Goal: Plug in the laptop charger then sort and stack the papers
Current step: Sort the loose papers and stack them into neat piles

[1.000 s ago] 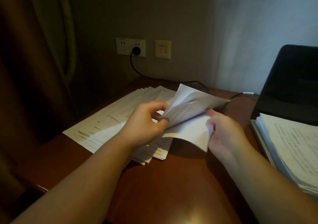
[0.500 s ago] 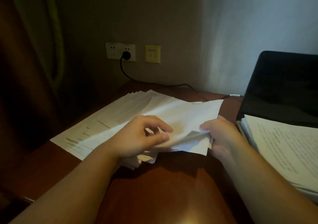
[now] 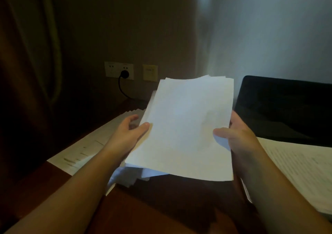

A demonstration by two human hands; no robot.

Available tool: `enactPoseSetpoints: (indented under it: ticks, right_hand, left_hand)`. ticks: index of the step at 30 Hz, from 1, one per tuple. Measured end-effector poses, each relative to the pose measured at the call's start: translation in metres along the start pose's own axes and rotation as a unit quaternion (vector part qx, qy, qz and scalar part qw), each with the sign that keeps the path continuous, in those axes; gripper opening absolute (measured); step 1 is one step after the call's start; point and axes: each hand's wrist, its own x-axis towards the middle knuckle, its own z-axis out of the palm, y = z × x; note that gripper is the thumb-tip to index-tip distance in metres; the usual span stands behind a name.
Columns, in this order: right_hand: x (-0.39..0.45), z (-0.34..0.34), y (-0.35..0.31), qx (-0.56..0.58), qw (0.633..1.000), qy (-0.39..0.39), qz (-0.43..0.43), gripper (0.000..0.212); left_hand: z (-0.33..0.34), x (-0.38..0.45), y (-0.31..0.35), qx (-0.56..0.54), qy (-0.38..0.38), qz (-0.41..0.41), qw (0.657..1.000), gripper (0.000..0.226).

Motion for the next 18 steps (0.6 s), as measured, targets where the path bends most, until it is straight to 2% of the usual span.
enactPoseSetpoints:
  ticks: [3,4,6,7,8,11,14,18]
  right_hand:
    - [-0.004,-0.011,-0.003,0.014,0.999,-0.015,-0.029,0.044]
    - [-0.006,-0.013,-0.003,0.015,0.999,-0.013,-0.038,0.045]
    - [-0.007,-0.016,-0.004,0.017,0.998,-0.006,-0.056,0.047]
    - [-0.009,-0.017,-0.005,0.019,0.998,-0.004,-0.064,0.048]
    - [-0.009,-0.019,-0.006,0.024,0.997,-0.002,-0.068,0.05]
    - [-0.011,-0.025,-0.006,0.039,0.996,-0.003,-0.076,0.051]
    - [-0.014,-0.026,-0.012,0.015,0.992,0.032,-0.117,0.043]
    - [-0.017,-0.024,-0.021,-0.001,0.984,0.091,-0.153,0.043]
  left_hand:
    - [-0.002,-0.007,0.016,-0.116,-0.087,-0.092,0.985,0.041]
    - [-0.004,-0.008,0.018,-0.157,-0.126,-0.123,0.972,0.044]
    - [-0.003,-0.013,0.02,-0.199,-0.177,-0.151,0.952,0.065]
    - [-0.001,-0.015,0.02,-0.185,-0.189,-0.134,0.955,0.071]
    - [0.004,-0.017,0.02,-0.149,-0.183,-0.095,0.967,0.066]
    - [0.017,-0.024,0.026,-0.087,-0.096,0.028,0.991,0.044]
    - [0.023,-0.031,0.04,-0.111,-0.059,0.108,0.986,0.039]
    - [0.032,-0.04,0.049,-0.107,-0.023,0.165,0.98,0.05]
